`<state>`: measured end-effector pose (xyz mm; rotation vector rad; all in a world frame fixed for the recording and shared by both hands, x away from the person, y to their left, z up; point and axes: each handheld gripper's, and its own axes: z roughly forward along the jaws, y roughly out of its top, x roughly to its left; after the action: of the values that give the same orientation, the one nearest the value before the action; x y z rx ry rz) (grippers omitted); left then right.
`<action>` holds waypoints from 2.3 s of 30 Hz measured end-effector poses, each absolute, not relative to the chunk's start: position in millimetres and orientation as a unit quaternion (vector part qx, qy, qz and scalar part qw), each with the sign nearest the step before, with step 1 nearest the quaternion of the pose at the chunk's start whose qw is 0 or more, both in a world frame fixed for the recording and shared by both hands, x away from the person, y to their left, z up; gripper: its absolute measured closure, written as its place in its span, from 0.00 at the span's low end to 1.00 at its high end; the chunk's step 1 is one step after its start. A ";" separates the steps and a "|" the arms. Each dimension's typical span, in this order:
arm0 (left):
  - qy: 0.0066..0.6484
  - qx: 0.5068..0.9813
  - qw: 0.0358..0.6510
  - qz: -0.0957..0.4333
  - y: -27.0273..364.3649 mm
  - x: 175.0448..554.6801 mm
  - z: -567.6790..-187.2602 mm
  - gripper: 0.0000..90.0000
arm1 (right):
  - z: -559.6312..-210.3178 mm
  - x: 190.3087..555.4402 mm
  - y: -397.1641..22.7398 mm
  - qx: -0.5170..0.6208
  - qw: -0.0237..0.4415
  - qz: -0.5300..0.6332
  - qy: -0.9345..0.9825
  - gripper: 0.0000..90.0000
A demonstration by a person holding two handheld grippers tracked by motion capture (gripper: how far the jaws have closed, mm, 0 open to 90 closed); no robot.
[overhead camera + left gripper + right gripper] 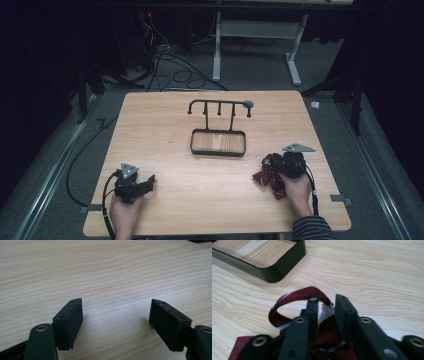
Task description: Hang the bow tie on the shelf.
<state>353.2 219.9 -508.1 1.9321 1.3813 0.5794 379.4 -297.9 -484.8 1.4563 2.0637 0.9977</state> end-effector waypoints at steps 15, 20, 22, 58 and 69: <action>0.531 0.743 0.342 0.223 220.0 353.2 -508.1 0.31 | -469.3 373.0 -295.1 0.504 0.227 0.374 0.745 0.98; 0.531 0.743 0.342 0.222 220.1 353.2 -508.1 0.31 | -460.1 372.0 -292.2 0.491 0.233 0.380 0.749 0.98; 0.531 0.742 0.342 0.222 220.1 353.2 -508.1 0.30 | -458.1 371.9 -291.8 0.488 0.234 0.382 0.749 0.98; 0.533 0.741 0.345 0.220 220.7 353.3 -508.1 0.31 | -364.0 368.0 -263.2 0.412 0.302 0.421 0.749 0.98; 0.533 0.741 0.345 0.220 220.6 353.3 -508.1 0.31 | -352.0 371.4 -252.4 0.396 0.303 0.433 0.751 0.98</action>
<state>353.3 220.6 -508.1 1.9230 1.3839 0.5724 371.4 -252.4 -352.0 1.0494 1.9898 1.1473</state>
